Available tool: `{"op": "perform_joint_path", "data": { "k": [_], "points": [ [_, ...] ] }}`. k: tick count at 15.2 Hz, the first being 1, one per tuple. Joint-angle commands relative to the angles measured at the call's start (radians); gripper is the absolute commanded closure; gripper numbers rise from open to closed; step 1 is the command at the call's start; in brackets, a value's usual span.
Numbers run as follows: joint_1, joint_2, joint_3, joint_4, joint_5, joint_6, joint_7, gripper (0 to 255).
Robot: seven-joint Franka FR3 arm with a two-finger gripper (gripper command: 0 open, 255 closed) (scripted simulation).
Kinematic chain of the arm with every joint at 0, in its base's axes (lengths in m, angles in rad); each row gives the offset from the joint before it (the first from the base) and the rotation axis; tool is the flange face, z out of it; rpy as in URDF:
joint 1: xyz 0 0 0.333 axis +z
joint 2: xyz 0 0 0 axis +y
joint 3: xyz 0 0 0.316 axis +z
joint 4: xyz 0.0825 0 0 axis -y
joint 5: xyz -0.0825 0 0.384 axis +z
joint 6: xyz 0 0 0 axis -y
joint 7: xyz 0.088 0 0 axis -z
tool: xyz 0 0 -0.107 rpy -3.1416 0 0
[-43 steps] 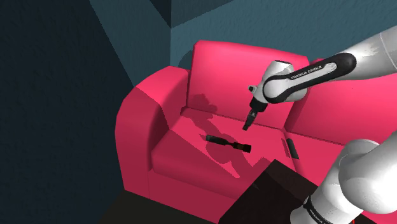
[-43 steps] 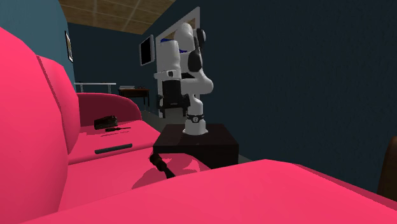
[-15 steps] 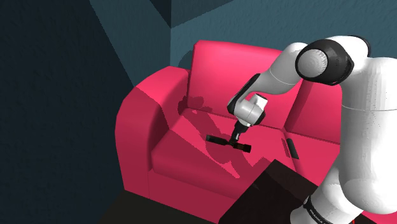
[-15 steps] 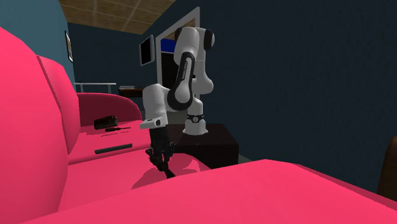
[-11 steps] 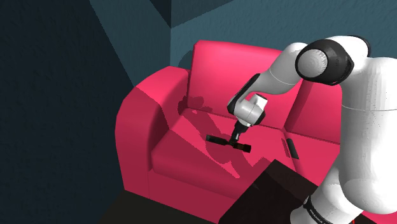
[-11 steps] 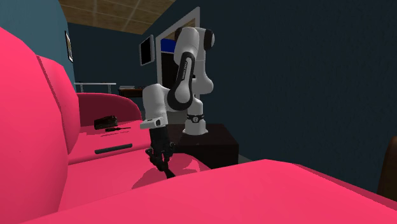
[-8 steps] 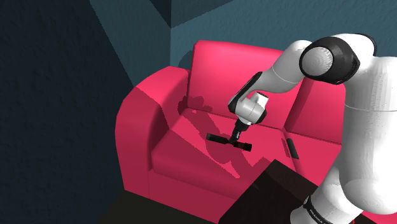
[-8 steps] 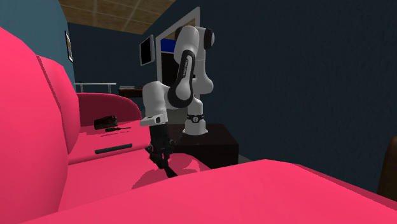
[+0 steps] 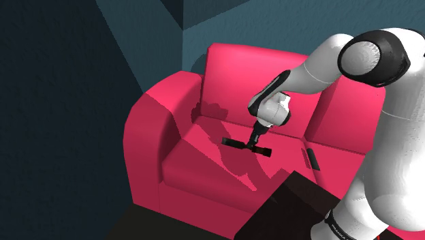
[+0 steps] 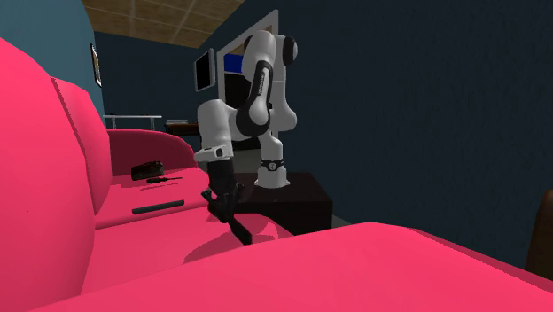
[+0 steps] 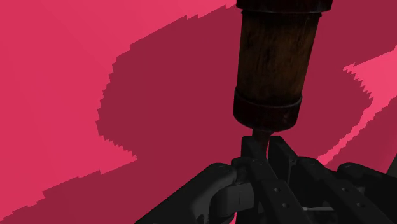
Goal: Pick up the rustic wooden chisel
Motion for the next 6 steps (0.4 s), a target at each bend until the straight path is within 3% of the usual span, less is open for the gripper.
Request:
{"op": "perform_joint_path", "data": {
  "k": [1, 4, 6],
  "points": [
    [0.015, -0.033, -0.023, -0.009, -0.051, -0.013, 0.041, 255],
    [0.035, -0.078, -0.052, -0.018, -0.122, -0.031, 0.099, 255],
    [0.035, -0.080, -0.053, -0.019, -0.126, -0.032, 0.102, 255]
  ]
}}
